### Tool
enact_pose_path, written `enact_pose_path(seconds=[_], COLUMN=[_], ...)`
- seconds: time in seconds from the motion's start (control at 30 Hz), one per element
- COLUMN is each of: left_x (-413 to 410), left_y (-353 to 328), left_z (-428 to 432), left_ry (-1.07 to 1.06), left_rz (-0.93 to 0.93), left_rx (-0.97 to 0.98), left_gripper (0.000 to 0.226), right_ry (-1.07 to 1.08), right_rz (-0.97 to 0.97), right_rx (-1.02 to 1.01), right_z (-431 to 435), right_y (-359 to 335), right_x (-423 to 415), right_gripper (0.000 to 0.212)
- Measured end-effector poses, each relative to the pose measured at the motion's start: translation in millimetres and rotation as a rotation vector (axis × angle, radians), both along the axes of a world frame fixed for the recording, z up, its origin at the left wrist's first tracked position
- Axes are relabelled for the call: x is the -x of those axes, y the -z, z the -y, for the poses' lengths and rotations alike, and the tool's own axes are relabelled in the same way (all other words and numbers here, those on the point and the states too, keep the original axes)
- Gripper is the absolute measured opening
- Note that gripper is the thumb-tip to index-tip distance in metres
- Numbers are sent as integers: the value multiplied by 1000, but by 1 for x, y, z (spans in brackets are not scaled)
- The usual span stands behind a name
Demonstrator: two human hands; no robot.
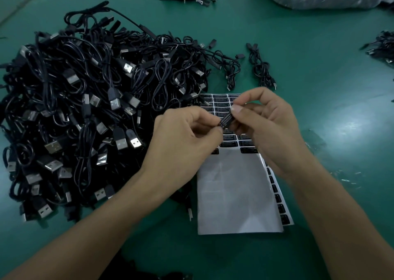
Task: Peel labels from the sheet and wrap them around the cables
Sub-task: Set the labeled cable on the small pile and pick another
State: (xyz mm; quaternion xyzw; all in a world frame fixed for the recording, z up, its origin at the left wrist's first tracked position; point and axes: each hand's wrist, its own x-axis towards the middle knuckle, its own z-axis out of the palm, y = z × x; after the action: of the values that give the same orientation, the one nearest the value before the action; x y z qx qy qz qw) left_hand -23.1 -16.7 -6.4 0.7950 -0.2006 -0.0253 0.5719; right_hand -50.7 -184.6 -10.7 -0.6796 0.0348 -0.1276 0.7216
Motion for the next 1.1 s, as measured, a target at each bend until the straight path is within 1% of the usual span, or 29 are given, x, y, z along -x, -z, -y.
enact_pose_path(seconds=[0.07, 0.1, 0.13, 0.17, 0.2, 0.27, 0.33, 0.43, 0.5, 0.6, 0.63, 0.67, 0.7, 0.8, 0.87, 0.9, 0.97, 1.0, 1.03, 1.07, 1.1], left_x=[3, 5, 7, 8, 8, 6, 2, -2, -4, -7, -8, -8, -9, -11, -11, -11, -11, -11, -12, -13, -13], left_y=[-8, -15, -21, -26, -29, -30, -28, -22, -20, -19, -19, -19, -18, -15, -14, -14, -15, -16, -16, -16, -16], left_z=[-5, -8, -9, -10, -11, -12, -11, -11, -11, -13, -13, -13, -13, -13, -12, -11, -10, -10, -10, -9, -8], left_ry=[29, 24, 15, 19, 28, 67, 78, 39, 5, -24, -27, -29, -36, -62, -74, -82, -97, -99, -95, -89, -84], left_rz=[245, 390, 502, 546, 517, 354, 254, 212, 208, 195, 188, 184, 178, 139, 106, 93, 68, 48, 19, -14, -48], left_rx=[-294, -456, -573, -634, -651, -625, -567, -460, -397, -313, -299, -290, -278, -198, -140, -118, -69, -36, 5, 53, 105], left_gripper=[18, 18, 14, 11, 15, 24, 23, 18, 18, 18, 18, 18, 18, 14, 12, 12, 15, 15, 15, 15, 15], right_ry=[55, 81, 100, 111, 118, 127, 133, 108, 64, -117, -180, -226, -252, -234, -196, -186, -136, -88, -39, -6, 9], right_rz=[8, 20, 35, 49, 57, 57, 45, -14, -106, -231, -241, -236, -227, -248, -273, -258, -168, -123, -102, -98, -105], right_rx=[-55, -88, -120, -151, -176, -218, -267, -330, -305, -136, -52, 35, 100, 168, 309, 400, 570, 611, 605, 552, 478], right_z=[3, 5, 6, 7, 7, 7, 6, 3, -1, -5, -7, -9, -11, -22, -33, -39, -49, -52, -55, -57, -58], right_y=[-2, -3, -3, -4, -5, -6, -7, -10, -12, -11, -11, -11, -11, -6, 0, 2, 6, 7, 7, 7, 8], right_x=[-1, -1, -1, -1, 0, 1, 2, 3, 4, 7, 8, 10, 12, 13, 12, 12, 11, 11, 10, 9, 9], right_gripper=[8, 8, 7, 7, 8, 12, 15, 20, 19, 12, 9, 11, 20, 46, 57, 57, 45, 36, 24, 12, 7])
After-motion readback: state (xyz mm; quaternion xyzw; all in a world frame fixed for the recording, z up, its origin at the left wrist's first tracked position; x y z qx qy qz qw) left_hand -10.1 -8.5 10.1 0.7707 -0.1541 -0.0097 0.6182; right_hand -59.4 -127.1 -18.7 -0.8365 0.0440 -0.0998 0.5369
